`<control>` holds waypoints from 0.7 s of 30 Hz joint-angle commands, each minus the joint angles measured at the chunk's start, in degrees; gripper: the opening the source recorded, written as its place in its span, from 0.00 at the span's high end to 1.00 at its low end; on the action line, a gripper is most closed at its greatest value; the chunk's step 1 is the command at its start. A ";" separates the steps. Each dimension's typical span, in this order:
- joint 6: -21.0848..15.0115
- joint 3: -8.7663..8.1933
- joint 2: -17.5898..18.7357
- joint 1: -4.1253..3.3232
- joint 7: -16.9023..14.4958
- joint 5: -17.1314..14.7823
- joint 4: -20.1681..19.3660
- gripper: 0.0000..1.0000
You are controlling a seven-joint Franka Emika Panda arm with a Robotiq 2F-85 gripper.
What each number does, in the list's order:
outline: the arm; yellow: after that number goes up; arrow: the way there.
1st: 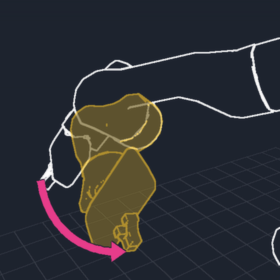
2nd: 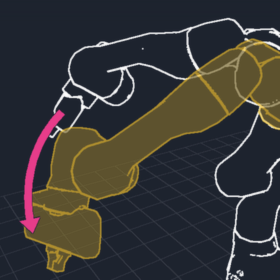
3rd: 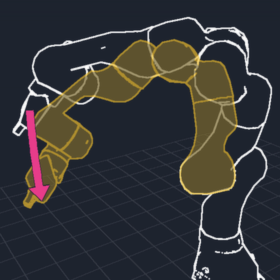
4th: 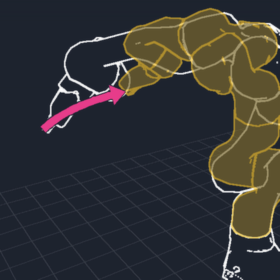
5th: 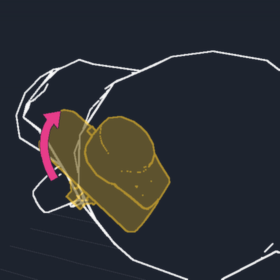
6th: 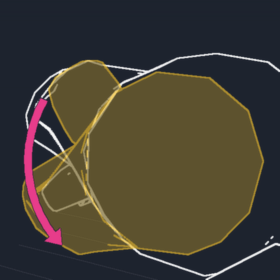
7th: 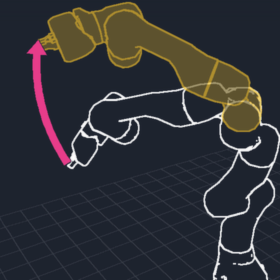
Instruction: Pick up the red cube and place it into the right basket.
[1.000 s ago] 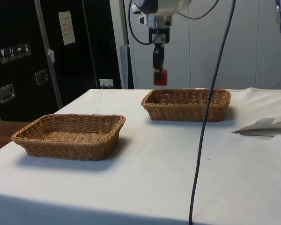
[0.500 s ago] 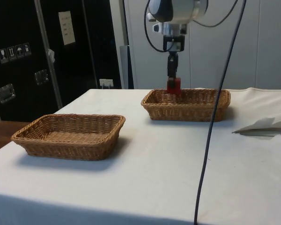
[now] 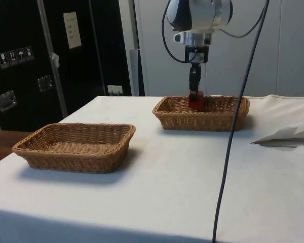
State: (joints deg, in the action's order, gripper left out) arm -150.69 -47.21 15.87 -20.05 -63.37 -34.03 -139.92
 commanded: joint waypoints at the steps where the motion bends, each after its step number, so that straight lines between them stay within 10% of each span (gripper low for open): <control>1: 0.00 0.00 0.00 0.06 0.00 -0.11 0.00 0.97; 10: -0.23 0.00 -0.46 0.17 -0.29 -0.34 -0.29 0.43; 13: -0.23 0.00 -0.46 0.17 -0.23 -0.29 -0.29 0.04; 21: -0.23 -0.11 -0.69 -0.06 0.17 -0.06 -0.29 0.00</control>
State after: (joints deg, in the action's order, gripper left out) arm -150.63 -47.21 15.70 -19.88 -63.37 -34.15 -139.97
